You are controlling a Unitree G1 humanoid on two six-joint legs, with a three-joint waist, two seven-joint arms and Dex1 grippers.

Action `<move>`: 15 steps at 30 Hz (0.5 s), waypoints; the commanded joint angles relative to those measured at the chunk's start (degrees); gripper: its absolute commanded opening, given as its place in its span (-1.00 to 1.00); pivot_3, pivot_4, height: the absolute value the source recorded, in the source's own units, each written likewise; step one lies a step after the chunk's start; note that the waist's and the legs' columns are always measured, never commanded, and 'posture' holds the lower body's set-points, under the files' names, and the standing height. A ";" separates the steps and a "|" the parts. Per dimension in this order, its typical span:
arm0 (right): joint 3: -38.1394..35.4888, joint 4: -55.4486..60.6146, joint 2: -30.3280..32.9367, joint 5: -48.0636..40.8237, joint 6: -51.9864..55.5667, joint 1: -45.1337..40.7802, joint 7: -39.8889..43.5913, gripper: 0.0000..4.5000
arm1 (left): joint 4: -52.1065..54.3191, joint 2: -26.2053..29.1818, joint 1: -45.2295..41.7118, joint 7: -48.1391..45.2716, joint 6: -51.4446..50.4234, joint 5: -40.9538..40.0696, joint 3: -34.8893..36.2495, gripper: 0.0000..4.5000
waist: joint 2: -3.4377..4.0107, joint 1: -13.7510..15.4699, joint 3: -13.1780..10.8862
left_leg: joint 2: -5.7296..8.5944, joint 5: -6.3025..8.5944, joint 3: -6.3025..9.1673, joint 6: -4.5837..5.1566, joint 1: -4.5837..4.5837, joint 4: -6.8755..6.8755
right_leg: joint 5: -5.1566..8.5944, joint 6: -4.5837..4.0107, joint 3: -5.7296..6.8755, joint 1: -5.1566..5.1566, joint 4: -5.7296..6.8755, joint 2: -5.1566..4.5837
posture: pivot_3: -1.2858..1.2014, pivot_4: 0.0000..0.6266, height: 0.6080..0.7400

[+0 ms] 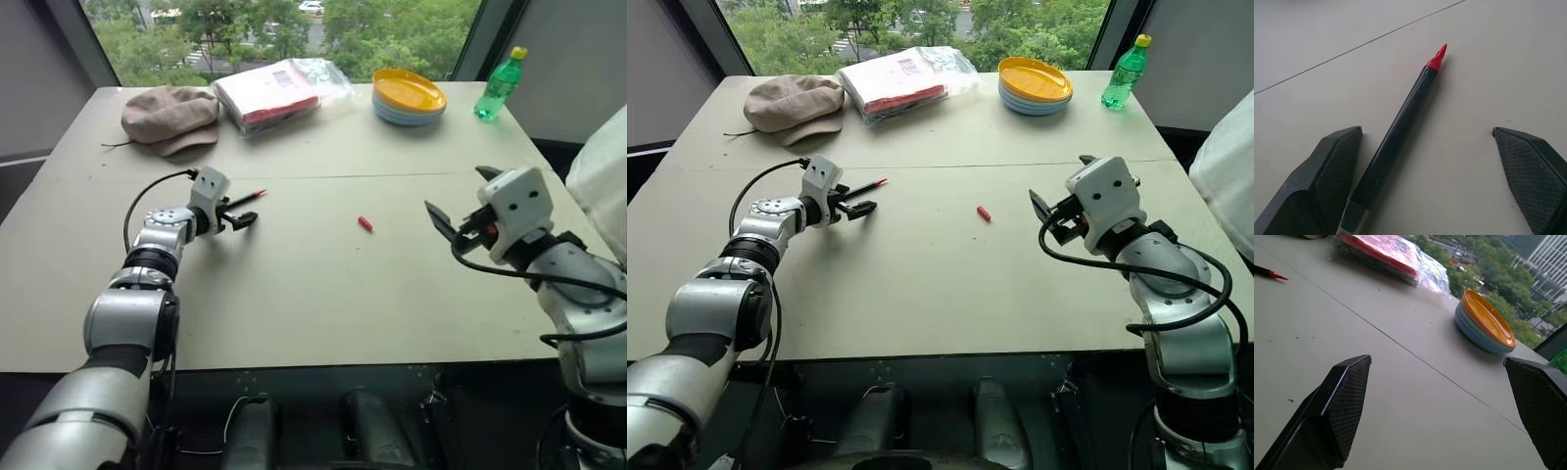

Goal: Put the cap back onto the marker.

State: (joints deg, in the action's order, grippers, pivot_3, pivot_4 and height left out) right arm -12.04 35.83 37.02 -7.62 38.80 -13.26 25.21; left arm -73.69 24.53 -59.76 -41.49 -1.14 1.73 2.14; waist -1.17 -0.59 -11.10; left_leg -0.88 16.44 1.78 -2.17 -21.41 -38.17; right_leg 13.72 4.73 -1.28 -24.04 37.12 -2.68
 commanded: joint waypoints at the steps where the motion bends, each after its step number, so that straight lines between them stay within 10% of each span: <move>1: -1.57 1.01 1.24 -0.41 -0.67 -1.48 0.31 0.98 | -1.97 -1.68 2.37 -1.15 -3.16 0.91 -0.38 1.00 | 0.00 0.05 0.02 | 0.00 0.00 0.00 0.00 0.00 0.00 | 0.00 0.00 0.00 0.00 0.00 0.00 | 0.03 -0.52 1.00; 5: -1.74 1.18 1.88 -0.46 -0.44 -1.23 0.60 1.00 | -1.80 -2.22 2.52 -1.69 -3.71 1.60 -0.48 0.64 | 0.03 0.08 0.04 | 0.01 0.00 0.00 0.00 0.00 0.00 | 0.00 0.00 0.00 0.02 -0.02 -0.01 | 0.03 -0.52 1.00; 12: -1.78 1.45 2.20 -0.70 -0.13 -1.11 0.45 1.00 | -1.70 -2.84 2.58 -2.74 -4.30 1.58 -0.44 -0.85 | 0.06 0.03 0.08 | 0.01 0.00 0.00 0.00 0.03 0.00 | 0.00 0.01 0.00 0.05 -0.02 -0.01 | 0.03 -0.52 1.00; 15: -1.65 1.41 2.18 -0.67 -0.18 -1.16 0.43 1.00 | -1.46 -2.98 2.22 -3.40 -4.56 1.43 -0.37 -0.85 | 0.06 0.04 0.10 | 0.01 0.00 0.00 0.00 0.03 0.00 | 0.00 0.01 0.00 0.05 -0.03 -0.01 | 0.03 -0.52 1.00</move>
State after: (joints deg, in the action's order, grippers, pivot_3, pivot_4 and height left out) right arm -12.20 35.76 38.53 -8.11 39.02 -13.96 25.86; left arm -72.58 23.08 -59.39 -43.04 -3.06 1.77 3.10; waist -1.11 -0.55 -11.01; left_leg -0.87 16.44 1.78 -2.17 -21.38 -38.17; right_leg 13.72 4.74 -1.28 -23.98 37.10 -2.70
